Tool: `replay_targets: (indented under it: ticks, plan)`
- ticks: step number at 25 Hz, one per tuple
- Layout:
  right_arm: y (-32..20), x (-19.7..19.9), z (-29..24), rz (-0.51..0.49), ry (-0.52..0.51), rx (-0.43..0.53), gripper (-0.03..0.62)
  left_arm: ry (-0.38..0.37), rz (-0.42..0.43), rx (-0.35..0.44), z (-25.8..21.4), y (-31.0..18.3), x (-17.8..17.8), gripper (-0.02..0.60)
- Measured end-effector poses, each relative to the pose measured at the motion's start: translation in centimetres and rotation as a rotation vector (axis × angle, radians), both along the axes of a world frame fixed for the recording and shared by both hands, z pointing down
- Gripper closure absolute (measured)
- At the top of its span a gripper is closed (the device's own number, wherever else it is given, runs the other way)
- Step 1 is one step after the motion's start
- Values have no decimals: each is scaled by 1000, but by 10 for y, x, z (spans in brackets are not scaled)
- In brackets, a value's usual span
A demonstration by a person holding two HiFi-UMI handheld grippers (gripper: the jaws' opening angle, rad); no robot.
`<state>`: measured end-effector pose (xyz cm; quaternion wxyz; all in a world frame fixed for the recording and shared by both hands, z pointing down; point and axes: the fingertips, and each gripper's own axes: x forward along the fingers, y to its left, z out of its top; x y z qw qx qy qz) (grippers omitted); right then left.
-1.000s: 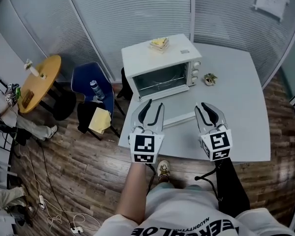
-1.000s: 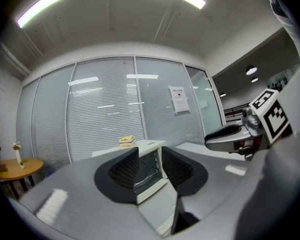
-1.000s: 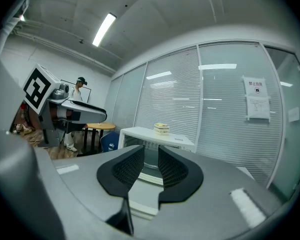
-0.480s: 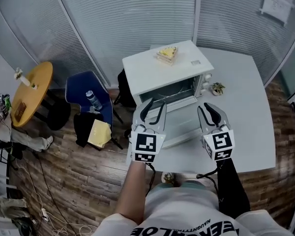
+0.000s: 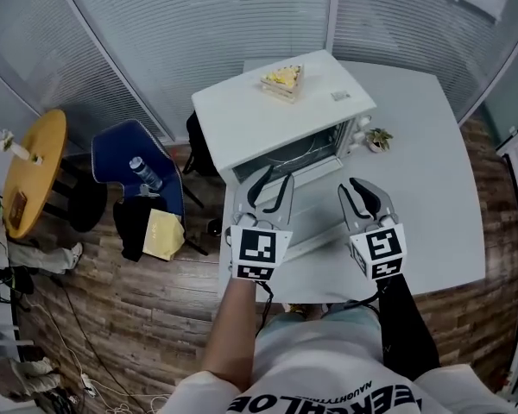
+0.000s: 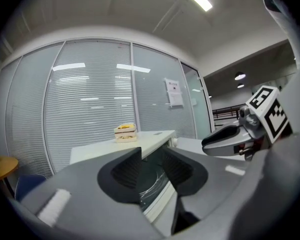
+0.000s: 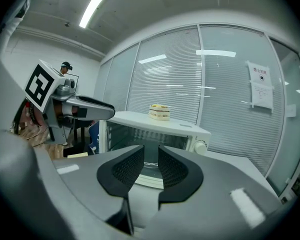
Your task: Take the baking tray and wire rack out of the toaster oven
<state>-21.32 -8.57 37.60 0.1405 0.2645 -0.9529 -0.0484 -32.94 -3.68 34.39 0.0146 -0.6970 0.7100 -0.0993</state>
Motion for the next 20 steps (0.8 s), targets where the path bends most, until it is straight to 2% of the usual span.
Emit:
replay_targets:
  ticks: [9, 13, 20]
  plan:
    - [-25, -28, 20, -66, 16, -56, 526, -5, -9, -50, 20, -22, -4, 430]
    - [-34, -44, 45, -95, 47, -130, 526, -18, -36, -75, 28, -26, -10, 431]
    - [-47, -70, 87, -128, 41, -325, 526, 4, -114, -109, 53, -27, -24, 431]
